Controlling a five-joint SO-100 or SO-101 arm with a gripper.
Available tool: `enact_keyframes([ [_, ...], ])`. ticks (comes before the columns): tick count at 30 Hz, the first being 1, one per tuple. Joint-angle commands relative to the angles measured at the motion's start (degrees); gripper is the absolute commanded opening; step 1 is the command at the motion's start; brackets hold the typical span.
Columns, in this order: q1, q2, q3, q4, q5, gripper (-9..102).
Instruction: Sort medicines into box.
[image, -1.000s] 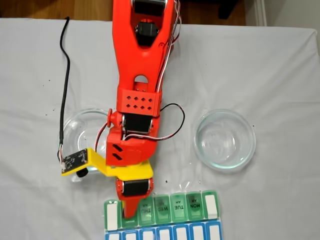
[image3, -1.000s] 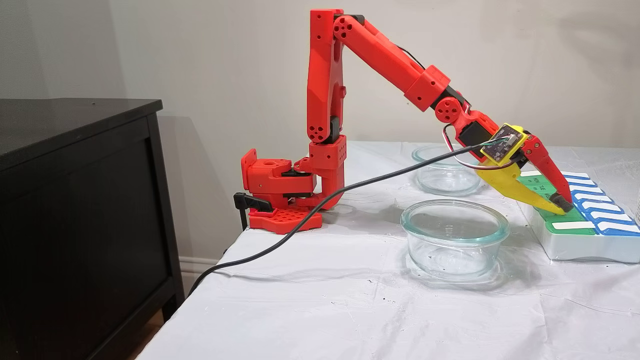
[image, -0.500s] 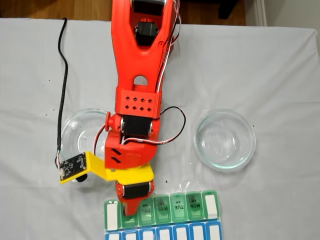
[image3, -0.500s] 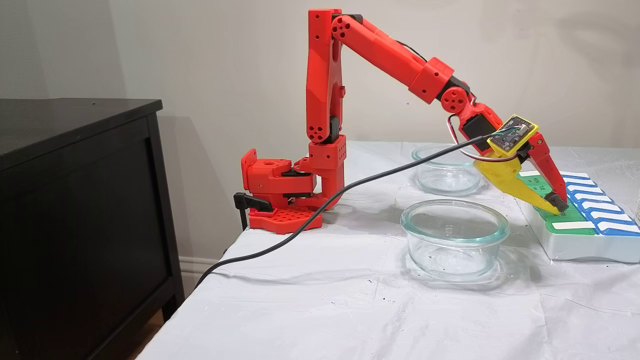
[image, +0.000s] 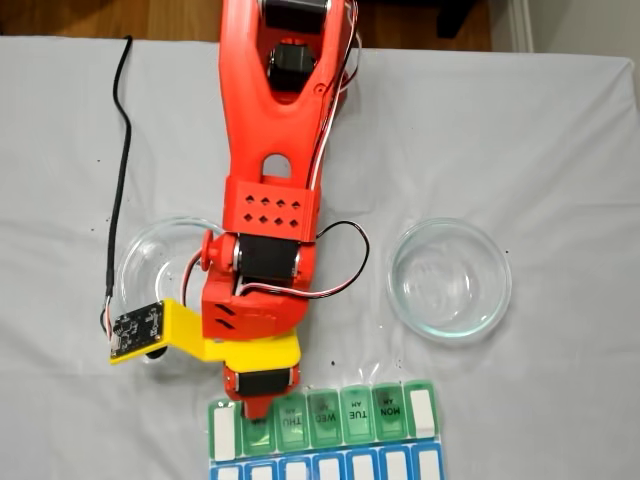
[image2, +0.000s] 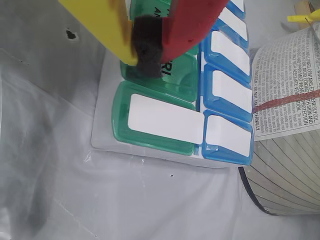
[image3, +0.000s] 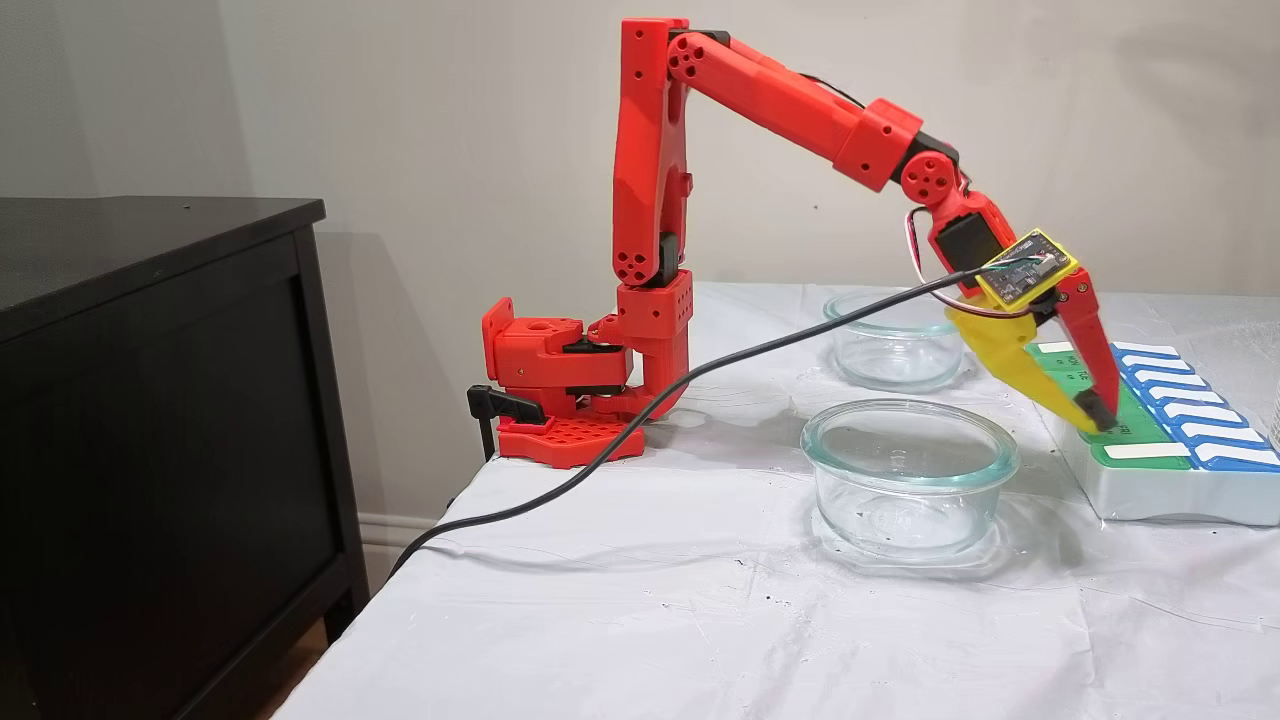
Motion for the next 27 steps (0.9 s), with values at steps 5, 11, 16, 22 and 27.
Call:
enact_keyframes([
  [5,-0.1,1.5,1.1,-1.5,-0.1,0],
  [11,-1.0,15.5,8.2,-9.1,-1.5,0],
  [16,-2.4,33.6,14.5,-7.6,0.0,0],
  [22,-5.5,54.2,24.7,-2.4,-0.2,0],
  [27,-9.2,75.1,37.2,6.2,-3.0,0],
])
